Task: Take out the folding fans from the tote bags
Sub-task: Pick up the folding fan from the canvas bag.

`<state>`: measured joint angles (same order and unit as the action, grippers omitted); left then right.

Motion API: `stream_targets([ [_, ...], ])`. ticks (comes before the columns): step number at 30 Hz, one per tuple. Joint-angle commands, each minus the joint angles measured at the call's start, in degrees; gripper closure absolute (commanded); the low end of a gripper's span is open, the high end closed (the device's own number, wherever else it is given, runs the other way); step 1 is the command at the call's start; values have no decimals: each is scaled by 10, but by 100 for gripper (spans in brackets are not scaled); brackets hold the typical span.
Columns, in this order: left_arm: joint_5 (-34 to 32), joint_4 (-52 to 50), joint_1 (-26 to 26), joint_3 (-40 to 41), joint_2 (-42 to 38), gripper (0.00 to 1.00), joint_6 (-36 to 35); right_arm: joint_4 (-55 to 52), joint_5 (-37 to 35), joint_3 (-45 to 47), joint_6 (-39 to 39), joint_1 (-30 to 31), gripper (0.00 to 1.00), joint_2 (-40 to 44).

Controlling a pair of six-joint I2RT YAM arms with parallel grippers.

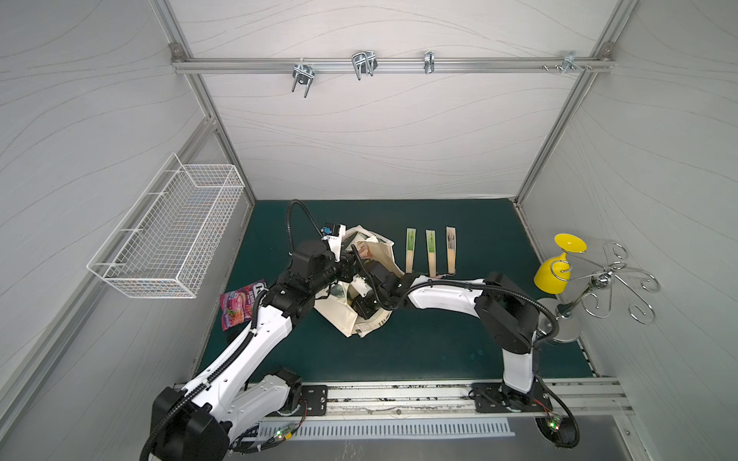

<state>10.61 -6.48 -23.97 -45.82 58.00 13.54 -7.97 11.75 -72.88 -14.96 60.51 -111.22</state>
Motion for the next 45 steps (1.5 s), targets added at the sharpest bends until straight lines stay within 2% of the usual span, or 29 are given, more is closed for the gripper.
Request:
stream_targets([
  [1, 29, 70, -7, -8, -11, 100, 0, -5, 21, -7, 8, 4, 77, -13],
  [6, 21, 67, -7, -5, -15, 100, -5, -15, 20, 4, 9, 4, 90, 7],
  [14, 2, 66, -7, 9, -27, 100, -9, -43, 10, 18, -2, 4, 100, 62],
  [24, -24, 66, -7, 19, -37, 100, -18, -64, 1, 67, -44, -13, 100, 160],
  [45, -89, 66, -7, 19, -25, 100, 10, -89, 62, 193, -129, -128, 100, 420],
])
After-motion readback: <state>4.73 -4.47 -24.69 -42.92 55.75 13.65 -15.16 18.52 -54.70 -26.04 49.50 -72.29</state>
